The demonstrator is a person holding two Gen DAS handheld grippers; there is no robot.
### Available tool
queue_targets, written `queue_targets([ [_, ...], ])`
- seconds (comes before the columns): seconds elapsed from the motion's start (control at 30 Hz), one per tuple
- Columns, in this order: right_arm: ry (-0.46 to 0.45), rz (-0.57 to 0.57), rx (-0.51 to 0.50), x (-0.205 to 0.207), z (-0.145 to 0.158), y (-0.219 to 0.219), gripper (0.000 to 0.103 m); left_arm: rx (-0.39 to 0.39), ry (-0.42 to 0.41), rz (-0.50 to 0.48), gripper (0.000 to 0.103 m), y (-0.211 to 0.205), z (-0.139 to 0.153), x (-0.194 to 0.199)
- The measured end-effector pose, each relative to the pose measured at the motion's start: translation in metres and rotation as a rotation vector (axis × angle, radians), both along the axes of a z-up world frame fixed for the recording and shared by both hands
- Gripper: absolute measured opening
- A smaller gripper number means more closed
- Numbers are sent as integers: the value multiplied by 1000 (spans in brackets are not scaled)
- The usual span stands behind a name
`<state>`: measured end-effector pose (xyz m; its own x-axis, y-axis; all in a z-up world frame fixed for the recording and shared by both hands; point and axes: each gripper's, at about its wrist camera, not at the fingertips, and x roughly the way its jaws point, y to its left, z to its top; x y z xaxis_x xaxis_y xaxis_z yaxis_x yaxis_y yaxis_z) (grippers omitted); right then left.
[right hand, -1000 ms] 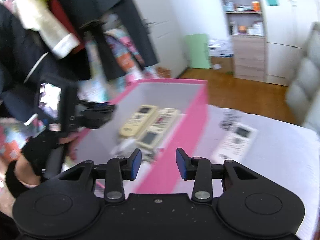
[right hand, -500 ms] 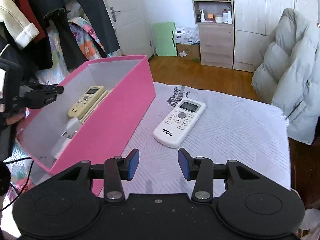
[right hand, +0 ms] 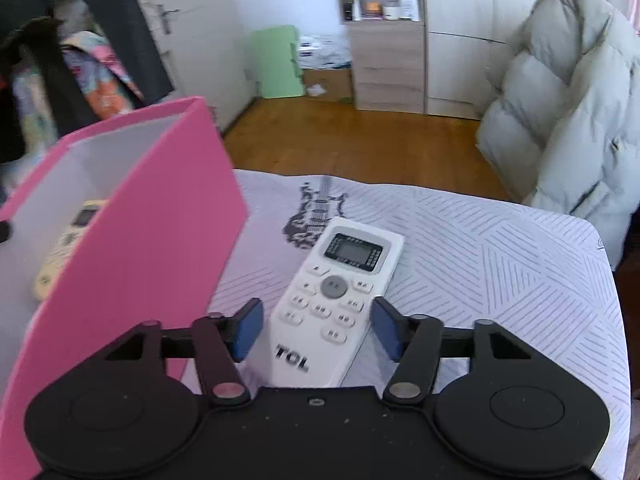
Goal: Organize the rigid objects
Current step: 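Move the right tool back and grasp the white TCL remote, then carry the white TCL remote into the pink box and open the right gripper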
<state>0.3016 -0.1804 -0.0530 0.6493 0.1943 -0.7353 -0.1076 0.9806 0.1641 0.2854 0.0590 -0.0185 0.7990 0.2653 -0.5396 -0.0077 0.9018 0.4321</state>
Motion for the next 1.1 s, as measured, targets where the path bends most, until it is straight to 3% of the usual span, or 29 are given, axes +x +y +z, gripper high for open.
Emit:
queue_targets([
  [0.13, -15, -8, -25, 10, -12, 8, 76, 1, 0, -2, 9, 0, 0, 0],
  [0.27, -59, 9, -118, 17, -20, 11, 84, -1, 0, -2, 9, 0, 0, 0],
  [0.3, -68, 5, -105, 18, -20, 9, 84, -2, 0, -2, 9, 1, 0, 0],
  [0.43, -84, 29, -93, 13, -15, 6, 64, -9, -1, -1, 9, 0, 0, 0],
  [0.57, -100, 53, -50, -2, -7, 4, 62, -17, -2, -2, 9, 0, 0, -1],
  [1.1, -205, 70, -55, -74, 31, 7, 61, -27, -2, 0, 9, 3, 1, 0],
])
